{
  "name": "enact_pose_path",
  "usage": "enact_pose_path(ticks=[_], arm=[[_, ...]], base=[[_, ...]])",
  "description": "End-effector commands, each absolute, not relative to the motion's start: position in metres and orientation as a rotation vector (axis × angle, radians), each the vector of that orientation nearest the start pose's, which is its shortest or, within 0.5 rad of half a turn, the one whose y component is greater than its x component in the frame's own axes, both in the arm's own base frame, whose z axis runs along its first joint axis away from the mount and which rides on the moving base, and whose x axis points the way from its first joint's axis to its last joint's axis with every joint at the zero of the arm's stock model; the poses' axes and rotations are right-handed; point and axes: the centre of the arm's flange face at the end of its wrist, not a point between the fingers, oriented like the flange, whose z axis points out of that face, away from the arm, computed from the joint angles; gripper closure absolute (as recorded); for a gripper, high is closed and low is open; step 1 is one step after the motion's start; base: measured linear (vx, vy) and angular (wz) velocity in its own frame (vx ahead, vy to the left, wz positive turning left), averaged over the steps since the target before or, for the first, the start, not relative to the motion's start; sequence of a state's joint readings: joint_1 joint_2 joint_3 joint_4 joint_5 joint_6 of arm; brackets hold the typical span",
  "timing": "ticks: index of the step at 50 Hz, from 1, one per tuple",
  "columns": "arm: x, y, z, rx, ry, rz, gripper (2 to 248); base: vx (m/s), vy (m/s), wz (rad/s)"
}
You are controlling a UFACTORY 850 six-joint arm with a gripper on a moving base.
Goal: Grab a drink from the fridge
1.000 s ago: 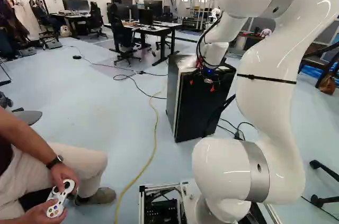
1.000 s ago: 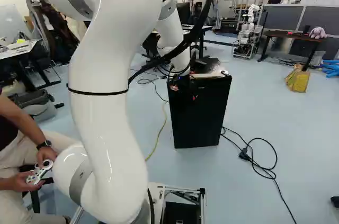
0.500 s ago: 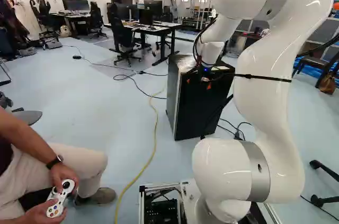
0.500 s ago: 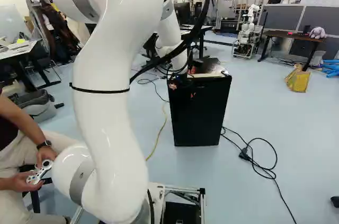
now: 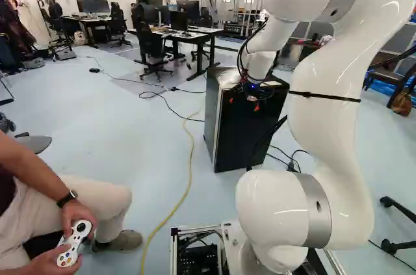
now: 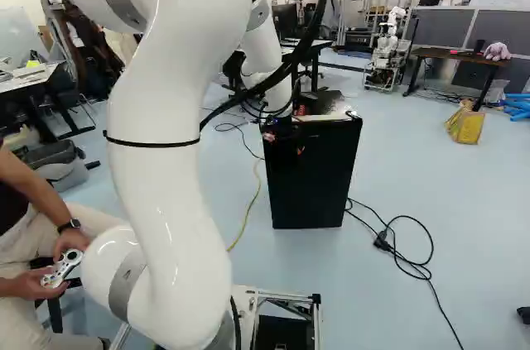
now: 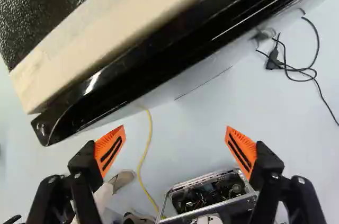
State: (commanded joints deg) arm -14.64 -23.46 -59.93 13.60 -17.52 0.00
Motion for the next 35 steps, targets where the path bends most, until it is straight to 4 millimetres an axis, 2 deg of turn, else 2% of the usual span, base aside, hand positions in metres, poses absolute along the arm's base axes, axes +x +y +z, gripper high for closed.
enact_pose_path(ticks=[19, 35], arm=[[0.512, -0.133, 0.385, -2.951, 0.724, -0.507, 3], [0.489, -0.131, 0.388, -2.960, 0.722, -0.619, 3]], base=[[0.000, 0.000, 0.000], [0.000, 0.000, 0.000]])
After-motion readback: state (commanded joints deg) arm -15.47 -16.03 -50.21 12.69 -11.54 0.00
